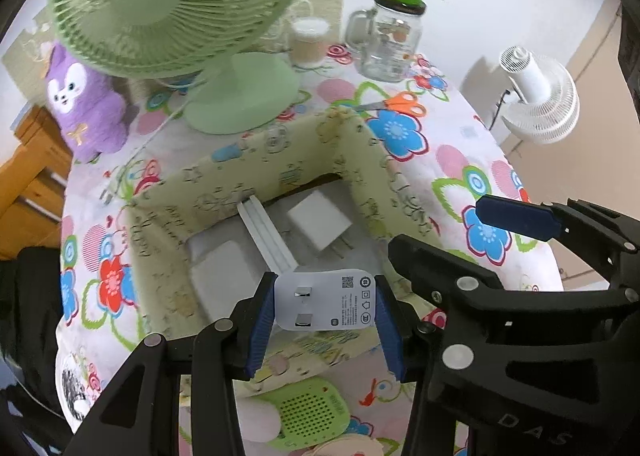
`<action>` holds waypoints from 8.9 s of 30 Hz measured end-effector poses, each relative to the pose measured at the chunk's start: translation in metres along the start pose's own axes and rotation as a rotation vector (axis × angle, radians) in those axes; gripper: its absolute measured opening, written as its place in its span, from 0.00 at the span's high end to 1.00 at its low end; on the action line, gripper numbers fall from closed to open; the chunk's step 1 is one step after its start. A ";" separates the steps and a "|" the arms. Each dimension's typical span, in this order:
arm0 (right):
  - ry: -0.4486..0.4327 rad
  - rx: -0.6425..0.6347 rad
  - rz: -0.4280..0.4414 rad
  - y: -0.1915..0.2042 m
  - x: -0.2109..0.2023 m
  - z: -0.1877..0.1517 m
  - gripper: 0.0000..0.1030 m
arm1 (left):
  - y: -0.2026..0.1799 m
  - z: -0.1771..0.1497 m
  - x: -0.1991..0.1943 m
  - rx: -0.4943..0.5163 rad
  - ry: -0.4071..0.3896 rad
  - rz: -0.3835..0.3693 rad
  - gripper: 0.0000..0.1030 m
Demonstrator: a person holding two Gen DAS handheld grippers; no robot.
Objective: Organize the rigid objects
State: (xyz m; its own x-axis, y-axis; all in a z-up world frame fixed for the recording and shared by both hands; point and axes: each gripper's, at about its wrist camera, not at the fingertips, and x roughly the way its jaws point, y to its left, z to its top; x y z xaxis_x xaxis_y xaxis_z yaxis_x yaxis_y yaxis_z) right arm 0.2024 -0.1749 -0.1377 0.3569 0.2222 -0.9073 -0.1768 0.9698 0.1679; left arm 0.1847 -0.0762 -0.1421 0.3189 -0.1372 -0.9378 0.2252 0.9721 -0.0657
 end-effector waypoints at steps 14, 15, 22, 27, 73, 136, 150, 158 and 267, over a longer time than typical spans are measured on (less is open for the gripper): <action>0.026 0.090 -0.029 -0.029 0.011 -0.003 0.29 | -0.020 0.011 0.023 0.053 0.019 -0.034 0.52; 0.029 0.093 -0.026 -0.030 0.012 -0.004 0.29 | -0.020 0.010 0.023 0.057 0.018 -0.036 0.43; 0.041 0.100 -0.021 -0.032 0.016 -0.006 0.29 | -0.025 0.007 0.023 0.080 0.008 -0.004 0.22; 0.038 0.104 -0.012 -0.029 0.014 -0.009 0.29 | -0.021 0.003 0.017 0.065 -0.003 0.005 0.16; -0.087 0.045 -0.010 0.045 -0.068 -0.081 0.17 | 0.005 -0.087 -0.079 0.024 -0.123 0.042 0.05; 0.029 0.080 -0.087 0.056 0.034 -0.189 0.17 | 0.034 -0.192 0.020 0.025 0.037 -0.036 0.29; 0.039 0.115 -0.095 0.045 0.036 -0.194 0.17 | 0.023 -0.189 0.027 0.041 0.069 -0.101 0.53; 0.040 0.109 -0.085 0.049 0.038 -0.194 0.17 | 0.022 -0.193 0.020 0.053 0.049 -0.087 0.68; -0.138 -0.005 -0.077 0.078 -0.075 -0.113 0.23 | 0.005 -0.124 -0.087 -0.031 -0.116 0.056 0.69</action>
State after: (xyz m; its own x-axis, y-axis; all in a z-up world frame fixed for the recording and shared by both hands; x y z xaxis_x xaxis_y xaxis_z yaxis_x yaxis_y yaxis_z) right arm 0.0581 -0.1278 -0.1001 0.4925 0.1592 -0.8556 -0.1482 0.9841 0.0978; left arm 0.0436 -0.0355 -0.1029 0.4346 -0.1014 -0.8949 0.1760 0.9840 -0.0260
